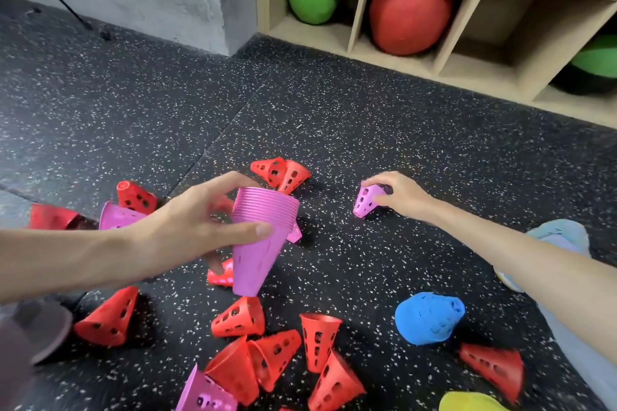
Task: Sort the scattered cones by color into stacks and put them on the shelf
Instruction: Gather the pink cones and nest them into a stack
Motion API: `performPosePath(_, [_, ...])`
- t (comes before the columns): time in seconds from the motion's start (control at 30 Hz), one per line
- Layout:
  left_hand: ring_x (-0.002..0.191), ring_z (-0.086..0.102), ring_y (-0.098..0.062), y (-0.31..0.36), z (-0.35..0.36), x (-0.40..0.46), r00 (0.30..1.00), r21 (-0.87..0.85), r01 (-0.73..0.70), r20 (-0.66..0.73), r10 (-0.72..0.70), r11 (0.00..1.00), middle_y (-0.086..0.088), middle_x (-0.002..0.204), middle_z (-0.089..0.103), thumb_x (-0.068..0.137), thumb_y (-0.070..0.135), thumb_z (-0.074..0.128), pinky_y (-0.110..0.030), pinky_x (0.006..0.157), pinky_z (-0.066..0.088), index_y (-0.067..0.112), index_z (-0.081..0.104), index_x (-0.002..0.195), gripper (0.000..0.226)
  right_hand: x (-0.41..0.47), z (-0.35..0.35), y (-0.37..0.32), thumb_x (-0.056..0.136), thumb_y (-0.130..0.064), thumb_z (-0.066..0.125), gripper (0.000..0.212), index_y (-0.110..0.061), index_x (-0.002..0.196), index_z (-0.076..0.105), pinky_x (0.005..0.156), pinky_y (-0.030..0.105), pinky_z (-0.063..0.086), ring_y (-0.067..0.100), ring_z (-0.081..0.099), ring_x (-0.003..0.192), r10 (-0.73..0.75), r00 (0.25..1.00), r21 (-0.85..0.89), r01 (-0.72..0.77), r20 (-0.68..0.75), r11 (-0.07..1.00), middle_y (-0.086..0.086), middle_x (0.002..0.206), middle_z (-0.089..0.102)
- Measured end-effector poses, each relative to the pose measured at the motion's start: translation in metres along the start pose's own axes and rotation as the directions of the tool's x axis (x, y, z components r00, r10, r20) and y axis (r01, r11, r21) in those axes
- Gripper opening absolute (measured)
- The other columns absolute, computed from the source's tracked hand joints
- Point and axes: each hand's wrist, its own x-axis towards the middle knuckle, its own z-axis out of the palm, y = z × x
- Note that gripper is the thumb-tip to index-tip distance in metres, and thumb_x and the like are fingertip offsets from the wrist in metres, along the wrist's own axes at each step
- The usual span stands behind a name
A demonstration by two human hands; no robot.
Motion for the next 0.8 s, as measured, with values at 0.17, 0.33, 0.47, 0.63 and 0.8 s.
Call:
performPosePath(0.17, [0.074,0.071,-0.024,-0.008,0.000,0.003,0.998,0.017,0.049,-0.026,-0.048,0.999,-0.006,0.098,0.075,0.074,0.038,0.079,-0.036,0.053,0.060,0.033,0.063,0.108,0.038,0.010,0.015,0.010,0.100,-0.011,0.061,0.049,-0.024,0.146,0.053,0.114,0.038,0.028,0.023,0.028,0.151,0.103,0.992,0.077,-0.109,0.076,0.991,0.003,0.164,0.031])
performPosePath(0.33, [0.081,0.074,-0.032,-0.012,-0.006,0.010,0.996,0.090,0.060,-0.076,-0.053,0.994,-0.002,0.095,0.075,0.071,0.058,0.082,-0.052,0.063,0.062,0.038,0.063,0.108,0.045,0.019,0.026,0.020,0.099,-0.006,0.059,0.045,-0.015,0.143,0.058,0.095,0.027,0.035,0.022,0.050,0.131,0.143,0.990,0.114,-0.144,0.018,0.983,0.003,0.153,0.047])
performPosePath(0.47, [0.076,0.072,-0.029,-0.013,-0.005,0.013,0.997,0.076,0.046,-0.061,-0.041,0.996,-0.004,0.092,0.074,0.075,0.040,0.080,-0.049,0.064,0.064,0.033,0.062,0.107,0.037,0.020,0.032,0.022,0.094,0.001,0.057,0.041,-0.015,0.130,0.068,0.100,0.031,0.044,0.019,0.057,0.122,0.180,0.973,0.122,-0.164,-0.143,0.979,0.003,0.142,0.061])
performPosePath(0.63, [0.066,0.070,-0.017,-0.014,-0.002,0.011,0.997,0.081,0.072,-0.028,-0.070,0.994,-0.001,0.094,0.074,0.068,0.043,0.082,-0.033,0.057,0.060,0.028,0.060,0.105,0.045,0.008,0.032,0.002,0.092,-0.003,0.066,0.024,-0.017,0.106,0.079,0.062,0.007,0.038,0.005,0.061,0.090,0.171,0.929,0.247,-0.091,-0.329,0.965,-0.005,0.119,0.074])
performPosePath(0.8, [0.079,0.070,-0.042,-0.013,-0.009,0.002,0.998,0.152,0.050,-0.042,-0.045,0.987,0.002,0.104,0.071,0.064,0.058,0.089,-0.047,0.058,0.060,0.037,0.058,0.101,0.053,-0.010,0.003,-0.067,0.091,-0.006,0.072,0.026,-0.019,0.113,0.073,0.062,0.005,0.047,-0.003,0.065,0.091,0.048,0.913,0.421,0.140,-0.406,0.896,-0.007,0.105,0.073])
